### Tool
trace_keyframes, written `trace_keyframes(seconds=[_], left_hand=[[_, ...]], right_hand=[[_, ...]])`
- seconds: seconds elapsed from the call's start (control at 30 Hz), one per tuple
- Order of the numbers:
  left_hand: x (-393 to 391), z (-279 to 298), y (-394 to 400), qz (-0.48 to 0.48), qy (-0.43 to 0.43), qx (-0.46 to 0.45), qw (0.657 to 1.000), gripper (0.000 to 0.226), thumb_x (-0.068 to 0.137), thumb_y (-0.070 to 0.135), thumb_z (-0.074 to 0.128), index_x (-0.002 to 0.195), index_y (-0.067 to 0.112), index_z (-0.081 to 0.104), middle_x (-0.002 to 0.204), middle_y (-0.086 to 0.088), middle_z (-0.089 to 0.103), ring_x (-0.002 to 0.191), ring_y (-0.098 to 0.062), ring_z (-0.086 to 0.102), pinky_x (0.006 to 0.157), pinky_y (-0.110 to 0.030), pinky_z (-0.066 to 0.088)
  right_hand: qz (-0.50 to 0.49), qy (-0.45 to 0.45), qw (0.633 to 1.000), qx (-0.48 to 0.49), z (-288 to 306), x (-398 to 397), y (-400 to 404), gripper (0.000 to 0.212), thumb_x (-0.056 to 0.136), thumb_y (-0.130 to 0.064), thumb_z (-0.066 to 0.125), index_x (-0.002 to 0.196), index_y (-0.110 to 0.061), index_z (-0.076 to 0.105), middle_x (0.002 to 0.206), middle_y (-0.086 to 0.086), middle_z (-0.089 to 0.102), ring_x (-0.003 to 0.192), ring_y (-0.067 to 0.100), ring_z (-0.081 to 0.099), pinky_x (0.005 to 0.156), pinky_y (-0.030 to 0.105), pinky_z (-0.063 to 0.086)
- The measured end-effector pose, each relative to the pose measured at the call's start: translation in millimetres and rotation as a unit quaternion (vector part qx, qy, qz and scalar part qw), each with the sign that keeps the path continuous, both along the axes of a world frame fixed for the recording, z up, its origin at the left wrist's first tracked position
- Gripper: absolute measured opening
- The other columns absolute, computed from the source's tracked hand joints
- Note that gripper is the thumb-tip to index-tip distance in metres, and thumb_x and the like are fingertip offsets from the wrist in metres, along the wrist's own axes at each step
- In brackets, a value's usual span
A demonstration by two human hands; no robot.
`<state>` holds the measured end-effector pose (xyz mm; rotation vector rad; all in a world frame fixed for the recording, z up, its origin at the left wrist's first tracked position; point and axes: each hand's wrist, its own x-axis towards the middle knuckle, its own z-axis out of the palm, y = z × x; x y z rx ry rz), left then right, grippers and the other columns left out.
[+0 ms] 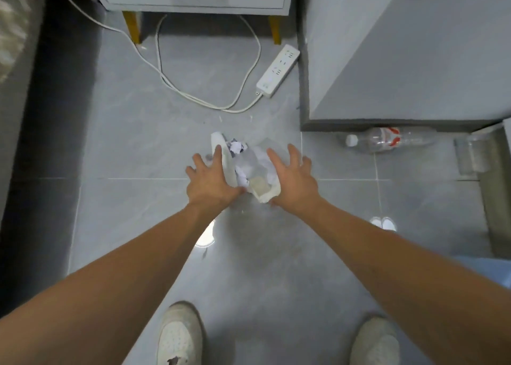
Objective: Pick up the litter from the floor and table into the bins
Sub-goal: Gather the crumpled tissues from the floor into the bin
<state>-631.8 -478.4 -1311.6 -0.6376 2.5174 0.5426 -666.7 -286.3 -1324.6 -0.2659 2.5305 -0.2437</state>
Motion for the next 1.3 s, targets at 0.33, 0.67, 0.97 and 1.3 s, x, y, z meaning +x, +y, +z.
trace_keyframes(seconds=[0.33, 0.67, 0.97, 1.3], left_hand=[[-13.4, -58.8, 5.6, -0.110, 0.029, -0.058, 0.992, 0.065, 0.077, 0.050, 0.072, 0.132, 0.035, 0.042, 0.129, -0.009, 0.030, 0.123, -0.032, 0.033, 0.067, -0.040, 0.049], [13.2, -59.8, 6.0, -0.074, 0.124, 0.034, 0.989, 0.008, 0.086, 0.025, 0.052, 0.093, 0.023, 0.052, 0.095, 0.002, 0.053, 0.095, -0.027, 0.049, 0.060, -0.033, 0.037], [75.2, 43.7, 20.7, -0.115, 0.143, 0.089, 0.979, 0.013, 0.086, 0.021, 0.064, 0.094, 0.024, 0.054, 0.091, 0.005, 0.060, 0.088, -0.026, 0.053, 0.066, -0.037, 0.047], [153.3, 279.2, 201.3, -0.404, 0.054, 0.223, 0.885, 0.031, 0.079, 0.021, 0.070, 0.093, 0.038, 0.048, 0.086, 0.015, 0.058, 0.083, -0.012, 0.051, 0.063, -0.034, 0.049]], right_hand=[[0.104, 0.078, 0.991, 0.025, -45.5, -31.3, 15.9, 0.065, 0.076, -0.043, 0.078, 0.130, -0.034, 0.043, 0.127, 0.003, 0.042, 0.117, 0.033, 0.043, 0.066, 0.037, 0.048], [-0.051, 0.017, 0.995, -0.085, -42.8, 10.9, 67.2, 0.021, 0.088, -0.021, 0.061, 0.108, -0.020, 0.063, 0.098, 0.007, 0.063, 0.091, 0.032, 0.063, 0.074, 0.037, 0.049], [-0.295, 0.046, 0.936, -0.186, 68.4, 92.0, 99.8, 0.022, 0.082, -0.010, 0.066, 0.073, -0.018, 0.047, 0.068, -0.001, 0.050, 0.068, 0.023, 0.051, 0.067, 0.040, 0.046], [-0.630, 0.129, 0.738, -0.205, 271.2, 293.4, 227.1, 0.026, 0.084, -0.012, 0.067, 0.101, -0.032, 0.067, 0.081, -0.015, 0.067, 0.080, 0.001, 0.064, 0.073, 0.020, 0.053]])
